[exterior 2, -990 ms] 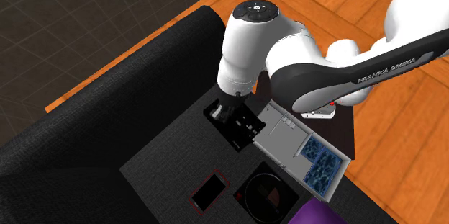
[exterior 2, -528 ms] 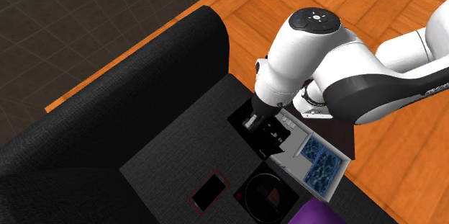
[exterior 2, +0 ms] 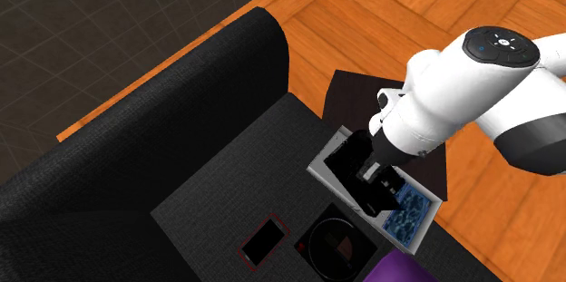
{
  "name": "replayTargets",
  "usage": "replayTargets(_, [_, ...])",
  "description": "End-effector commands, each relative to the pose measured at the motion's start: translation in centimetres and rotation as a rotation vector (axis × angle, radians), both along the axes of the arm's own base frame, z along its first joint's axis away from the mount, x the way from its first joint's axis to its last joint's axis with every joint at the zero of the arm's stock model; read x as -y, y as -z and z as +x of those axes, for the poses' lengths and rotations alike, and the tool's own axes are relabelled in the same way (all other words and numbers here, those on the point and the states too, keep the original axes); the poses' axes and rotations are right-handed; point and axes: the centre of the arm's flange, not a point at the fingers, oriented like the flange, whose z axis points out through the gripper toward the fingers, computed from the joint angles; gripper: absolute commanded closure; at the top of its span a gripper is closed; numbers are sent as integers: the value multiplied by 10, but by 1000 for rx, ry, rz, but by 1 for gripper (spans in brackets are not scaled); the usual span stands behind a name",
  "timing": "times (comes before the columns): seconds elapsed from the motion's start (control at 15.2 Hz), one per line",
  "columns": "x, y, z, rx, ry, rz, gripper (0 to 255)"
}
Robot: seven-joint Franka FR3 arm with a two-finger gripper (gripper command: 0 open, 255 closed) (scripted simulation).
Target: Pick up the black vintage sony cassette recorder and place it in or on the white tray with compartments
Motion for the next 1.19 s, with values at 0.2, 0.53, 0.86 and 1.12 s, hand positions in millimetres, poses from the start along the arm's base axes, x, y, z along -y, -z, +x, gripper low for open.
replayTargets(0.2, [-5, -4, -57, 0, 2, 1, 255])
replayTargets(0.53, [-5, 22, -57, 0, 2, 1, 255])
replayTargets(0.86, [-5, 48, -57, 0, 2, 1, 255])
replayTargets(1.12, [-5, 70, -57, 0, 2, 1, 255])
